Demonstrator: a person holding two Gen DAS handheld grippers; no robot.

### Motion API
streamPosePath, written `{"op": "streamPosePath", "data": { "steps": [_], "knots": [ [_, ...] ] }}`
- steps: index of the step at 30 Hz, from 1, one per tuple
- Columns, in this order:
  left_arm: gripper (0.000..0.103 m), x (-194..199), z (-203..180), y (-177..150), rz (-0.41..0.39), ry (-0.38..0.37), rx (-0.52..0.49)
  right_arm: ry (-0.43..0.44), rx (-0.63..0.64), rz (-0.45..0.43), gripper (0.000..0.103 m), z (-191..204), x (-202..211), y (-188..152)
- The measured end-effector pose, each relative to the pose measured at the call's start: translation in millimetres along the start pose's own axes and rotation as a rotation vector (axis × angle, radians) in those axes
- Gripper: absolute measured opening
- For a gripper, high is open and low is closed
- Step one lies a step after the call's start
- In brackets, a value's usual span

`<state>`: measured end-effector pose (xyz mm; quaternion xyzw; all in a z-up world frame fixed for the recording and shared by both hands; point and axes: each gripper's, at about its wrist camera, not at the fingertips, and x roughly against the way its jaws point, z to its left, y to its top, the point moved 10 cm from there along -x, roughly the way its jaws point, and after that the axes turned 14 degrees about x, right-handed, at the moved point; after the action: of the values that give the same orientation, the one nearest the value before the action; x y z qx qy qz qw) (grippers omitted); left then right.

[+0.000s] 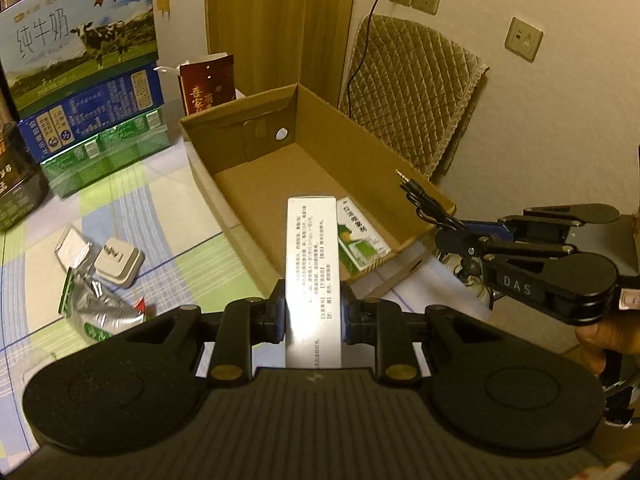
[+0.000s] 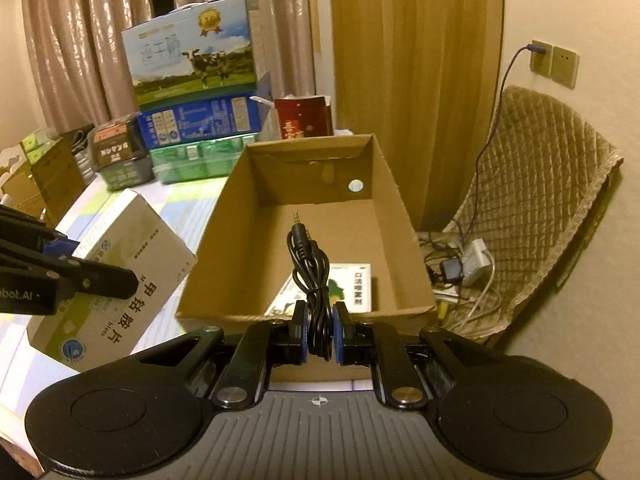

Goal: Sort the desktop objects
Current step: 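Carry the white box and black cable into the cardboard box and release both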

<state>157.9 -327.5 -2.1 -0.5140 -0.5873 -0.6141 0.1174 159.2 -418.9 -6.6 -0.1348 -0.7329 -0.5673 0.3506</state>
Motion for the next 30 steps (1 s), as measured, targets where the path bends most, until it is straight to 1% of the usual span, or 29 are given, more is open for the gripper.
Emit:
{"op": "streamPosePath", "data": {
  "steps": [11, 18, 30],
  "knots": [
    [0.020, -19, -8, 30, -0.003, 0.002, 0.027, -0.009, 0.002, 0.011, 0.009, -20, -21, 11],
    [0.020, -34, -11, 42, -0.001, 0.000, 0.039, -0.008, 0.008, 0.019, 0.009, -25, -35, 15],
    [0.020, -59, -7, 71, -0.010, -0.011, 0.104, -0.018, 0.003, 0.024, 0.009, -42, -58, 34]
  ]
}}
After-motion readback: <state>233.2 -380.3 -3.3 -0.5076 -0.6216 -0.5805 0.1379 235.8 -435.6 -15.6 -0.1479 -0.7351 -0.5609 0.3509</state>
